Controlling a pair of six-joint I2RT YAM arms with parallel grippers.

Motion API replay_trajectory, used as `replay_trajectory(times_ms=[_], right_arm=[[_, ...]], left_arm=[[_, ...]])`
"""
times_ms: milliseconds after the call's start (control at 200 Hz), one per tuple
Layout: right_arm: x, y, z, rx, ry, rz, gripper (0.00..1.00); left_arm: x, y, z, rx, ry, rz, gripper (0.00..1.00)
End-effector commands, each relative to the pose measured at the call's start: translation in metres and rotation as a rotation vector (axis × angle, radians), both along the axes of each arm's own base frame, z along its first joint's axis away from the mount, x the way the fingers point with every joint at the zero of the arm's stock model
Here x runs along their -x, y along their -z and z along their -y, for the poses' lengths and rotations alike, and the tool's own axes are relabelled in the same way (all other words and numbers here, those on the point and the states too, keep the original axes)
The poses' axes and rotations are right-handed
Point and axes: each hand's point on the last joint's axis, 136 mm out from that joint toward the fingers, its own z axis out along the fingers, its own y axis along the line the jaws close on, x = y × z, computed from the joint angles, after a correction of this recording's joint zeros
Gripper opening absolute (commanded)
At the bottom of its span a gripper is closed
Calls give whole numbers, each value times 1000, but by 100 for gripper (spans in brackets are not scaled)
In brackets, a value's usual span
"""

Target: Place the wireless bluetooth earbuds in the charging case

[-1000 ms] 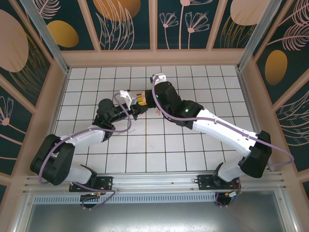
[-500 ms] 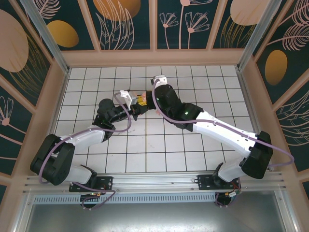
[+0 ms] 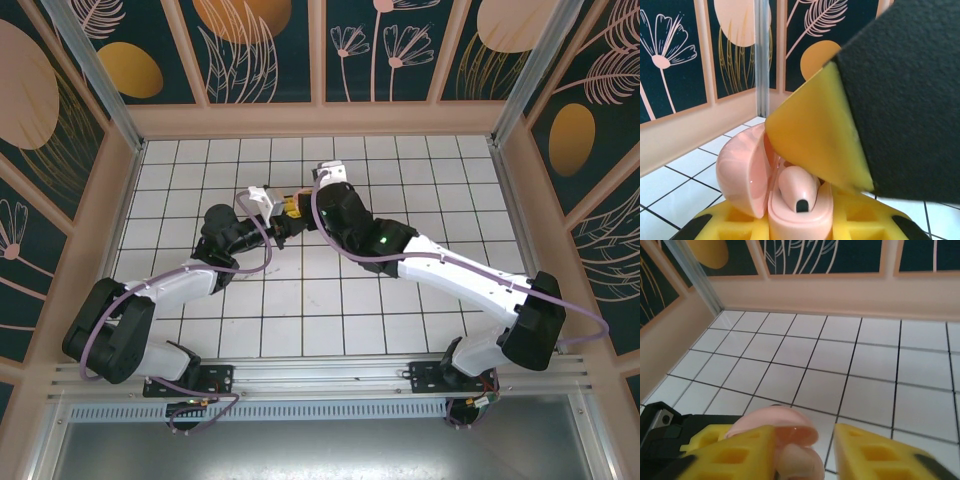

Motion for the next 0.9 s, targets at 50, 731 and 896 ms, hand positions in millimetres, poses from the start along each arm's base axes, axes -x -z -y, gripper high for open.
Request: replay_trajectory(times_ms=[50, 731, 896], right_arm=[[8, -47, 18, -107, 10, 9, 55], [-56, -19, 20, -144, -177, -365, 36], [-62, 4, -5, -107, -263, -458, 22]], left_arm=[[4, -38, -1, 70, 0, 113, 0], [16, 17, -1, -47, 30, 19, 0], [18, 22, -1, -75, 39, 5, 0]])
